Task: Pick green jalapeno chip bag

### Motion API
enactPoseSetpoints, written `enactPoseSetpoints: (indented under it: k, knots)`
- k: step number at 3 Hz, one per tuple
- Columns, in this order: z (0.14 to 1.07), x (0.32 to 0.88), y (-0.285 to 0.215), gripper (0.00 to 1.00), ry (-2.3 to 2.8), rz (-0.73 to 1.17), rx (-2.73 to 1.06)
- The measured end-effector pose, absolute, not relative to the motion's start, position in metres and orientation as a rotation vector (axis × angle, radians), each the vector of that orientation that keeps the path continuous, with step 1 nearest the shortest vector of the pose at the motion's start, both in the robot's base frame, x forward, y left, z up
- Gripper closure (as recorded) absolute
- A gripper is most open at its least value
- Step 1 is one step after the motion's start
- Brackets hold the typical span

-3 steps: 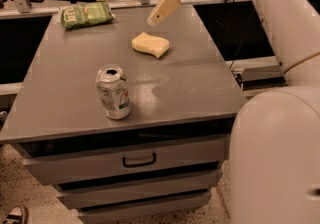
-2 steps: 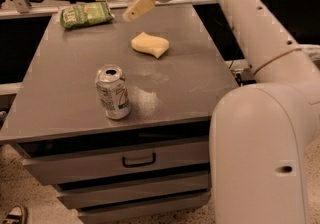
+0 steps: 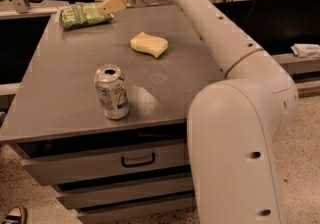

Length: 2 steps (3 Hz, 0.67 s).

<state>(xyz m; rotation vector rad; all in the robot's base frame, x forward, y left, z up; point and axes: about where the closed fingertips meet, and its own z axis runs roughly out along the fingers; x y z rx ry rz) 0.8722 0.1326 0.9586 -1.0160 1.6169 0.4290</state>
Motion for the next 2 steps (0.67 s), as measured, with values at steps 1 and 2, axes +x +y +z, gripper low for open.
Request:
enactPoseSetpoints:
  k: [1, 2]
  knots:
    - [0.94, 0.89, 0.156, 0.0, 1.672, 0.397, -0.909]
    - [0.917, 0.902, 0.181, 0.0, 1.722, 0.396, -0.822]
